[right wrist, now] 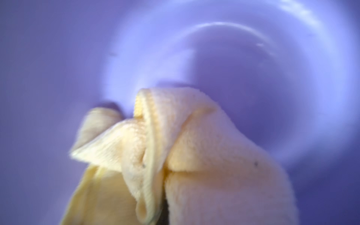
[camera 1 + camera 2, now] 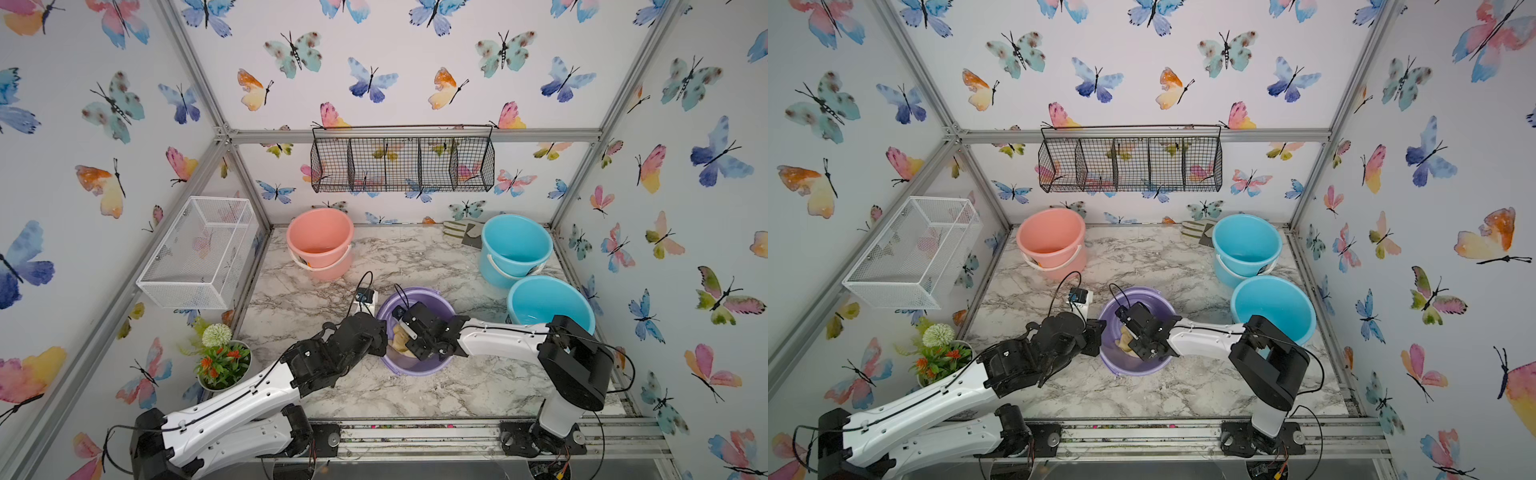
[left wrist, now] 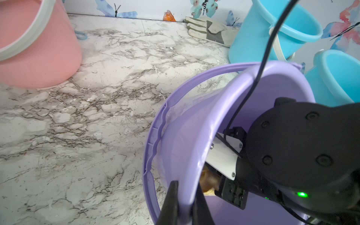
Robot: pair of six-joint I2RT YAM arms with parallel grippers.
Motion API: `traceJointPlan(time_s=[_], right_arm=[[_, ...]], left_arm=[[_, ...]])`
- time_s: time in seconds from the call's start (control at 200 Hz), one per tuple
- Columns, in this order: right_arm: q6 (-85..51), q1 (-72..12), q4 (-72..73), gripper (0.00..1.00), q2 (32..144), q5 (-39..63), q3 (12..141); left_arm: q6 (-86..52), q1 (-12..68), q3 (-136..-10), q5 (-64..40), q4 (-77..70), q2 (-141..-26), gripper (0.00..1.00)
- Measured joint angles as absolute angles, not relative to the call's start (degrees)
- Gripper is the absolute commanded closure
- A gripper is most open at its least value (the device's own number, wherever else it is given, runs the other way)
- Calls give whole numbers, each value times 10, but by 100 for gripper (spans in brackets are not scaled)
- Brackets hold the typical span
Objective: Wipe the inside of the bucket with a cloth
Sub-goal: Wipe the dirt from the inside of the bucket.
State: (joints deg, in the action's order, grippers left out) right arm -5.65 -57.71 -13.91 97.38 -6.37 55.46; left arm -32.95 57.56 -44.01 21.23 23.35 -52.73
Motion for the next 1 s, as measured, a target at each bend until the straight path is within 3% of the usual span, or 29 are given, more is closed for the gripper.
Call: traceJointPlan(time_s=[0.235, 0.776, 1.001], right_arm=[[-133, -573, -54, 98, 851, 50, 462], [-146, -573, 57, 98, 705, -24, 472], [-121, -573, 80, 98, 710, -42, 472]], left_arm=[[-335, 569, -434, 178, 231, -523, 100], [-337, 555, -434, 163, 229, -527, 100], [-342, 547, -435, 146, 214, -542, 100]])
